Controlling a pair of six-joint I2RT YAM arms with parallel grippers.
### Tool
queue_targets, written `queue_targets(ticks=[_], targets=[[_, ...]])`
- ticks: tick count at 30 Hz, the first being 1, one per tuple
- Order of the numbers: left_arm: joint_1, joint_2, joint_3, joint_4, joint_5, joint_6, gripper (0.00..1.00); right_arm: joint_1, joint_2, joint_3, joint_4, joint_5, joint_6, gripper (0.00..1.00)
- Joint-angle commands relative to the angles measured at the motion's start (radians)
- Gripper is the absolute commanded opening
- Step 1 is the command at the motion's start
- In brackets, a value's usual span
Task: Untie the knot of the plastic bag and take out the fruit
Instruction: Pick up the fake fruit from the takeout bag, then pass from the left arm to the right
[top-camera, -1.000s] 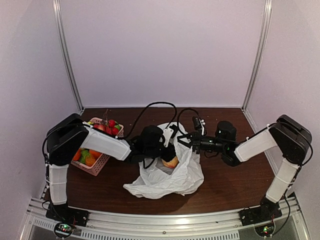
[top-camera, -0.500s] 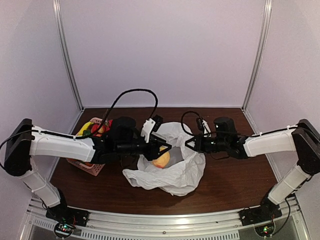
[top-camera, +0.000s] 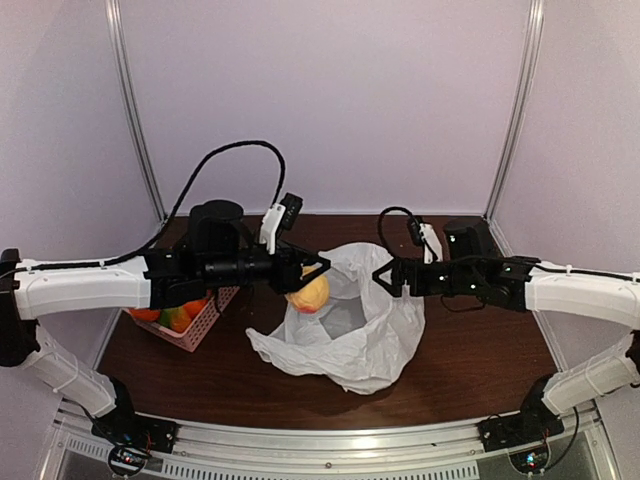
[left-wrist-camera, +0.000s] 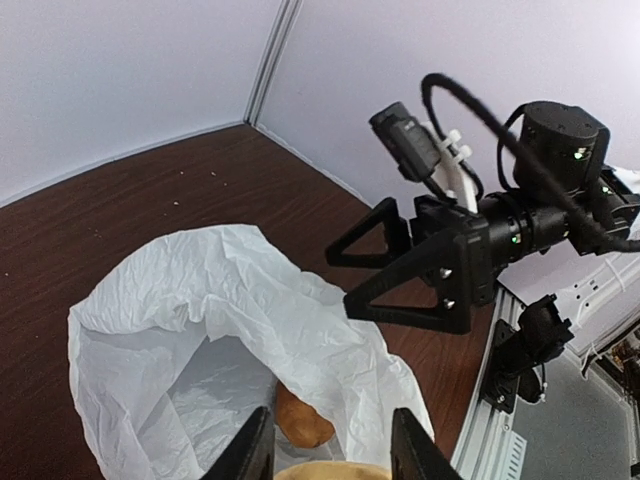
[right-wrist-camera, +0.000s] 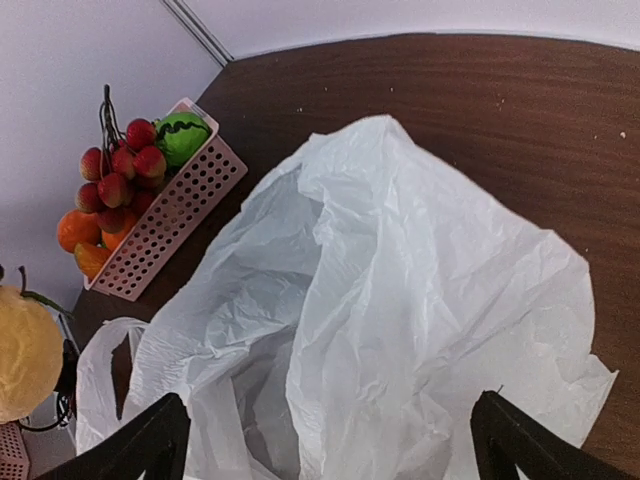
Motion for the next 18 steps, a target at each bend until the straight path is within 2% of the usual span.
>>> queue_targets(ticks=[1, 5, 9, 13, 18], targets=[[0.012, -0.035, 0.064, -0.043, 0.003, -0.085, 0.19, 0.004, -0.148, 0.050, -0.120, 0.087, -0.054, 1.00], [0.015, -0.053, 0.071, -0.019, -0.005, -0.164, 0.19, 0.049, -0.257, 0.072, -0.186, 0.109, -0.104, 1.00], [0.015, -0.062, 0.061, 0.026, 0.004, -0.235, 0.19, 0.128, -0.299, 0.082, -0.163, 0.027, -0.085, 1.00], [0.015, -0.066, 0.046, 0.044, 0.011, -0.282, 0.19, 0.245, -0.255, 0.109, -0.092, 0.030, -0.033, 1.00], [0.013, -0.075, 0.015, 0.056, -0.006, -0.310, 0.20, 0.345, -0.139, 0.131, 0.118, -0.008, 0.083, 1.00]])
